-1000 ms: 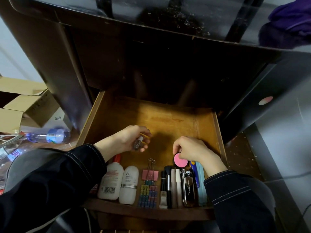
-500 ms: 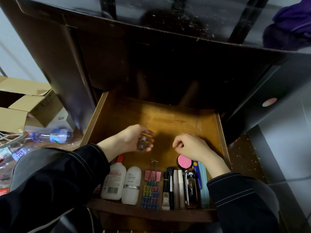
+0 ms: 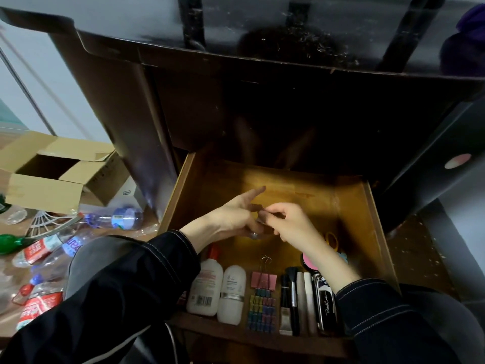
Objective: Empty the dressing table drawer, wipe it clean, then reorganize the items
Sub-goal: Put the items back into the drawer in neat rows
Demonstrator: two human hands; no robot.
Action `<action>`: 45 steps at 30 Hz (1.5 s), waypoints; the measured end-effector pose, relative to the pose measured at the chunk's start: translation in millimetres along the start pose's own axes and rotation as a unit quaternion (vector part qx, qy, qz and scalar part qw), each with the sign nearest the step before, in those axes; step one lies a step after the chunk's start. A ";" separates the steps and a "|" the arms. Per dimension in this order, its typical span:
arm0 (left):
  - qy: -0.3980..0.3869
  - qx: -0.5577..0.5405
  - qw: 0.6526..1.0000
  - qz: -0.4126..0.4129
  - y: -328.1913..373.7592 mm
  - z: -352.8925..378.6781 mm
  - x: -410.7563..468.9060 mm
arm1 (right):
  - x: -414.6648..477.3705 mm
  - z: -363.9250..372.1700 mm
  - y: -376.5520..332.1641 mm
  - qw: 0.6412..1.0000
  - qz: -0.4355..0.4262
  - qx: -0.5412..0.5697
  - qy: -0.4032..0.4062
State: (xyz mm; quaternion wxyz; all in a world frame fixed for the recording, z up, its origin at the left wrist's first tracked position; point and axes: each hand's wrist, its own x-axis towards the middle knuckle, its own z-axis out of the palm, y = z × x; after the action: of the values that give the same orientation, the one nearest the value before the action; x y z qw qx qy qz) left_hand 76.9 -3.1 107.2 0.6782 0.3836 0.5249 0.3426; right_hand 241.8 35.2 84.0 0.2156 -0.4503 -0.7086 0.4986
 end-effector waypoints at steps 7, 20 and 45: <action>0.032 0.143 0.987 0.063 -3.2 -3.2 -6.1 | -1.2 -7.6 4.6 0.993 0.074 0.078 -0.044; 0.363 0.470 0.747 0.298 -16.5 -76.1 -100.6 | -1.2 10.8 -0.9 0.995 0.033 0.079 0.043; 0.361 0.532 0.727 0.239 -27.2 -70.4 -107.8 | 53.9 125.3 -2.7 0.975 0.055 -0.216 -0.024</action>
State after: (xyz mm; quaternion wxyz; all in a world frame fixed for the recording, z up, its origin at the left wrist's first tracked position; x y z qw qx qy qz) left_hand -13.2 -98.1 120.8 0.0178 0.6416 0.7176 0.2703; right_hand 119.0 16.7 27.3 0.0682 -0.5123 -0.7785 0.3561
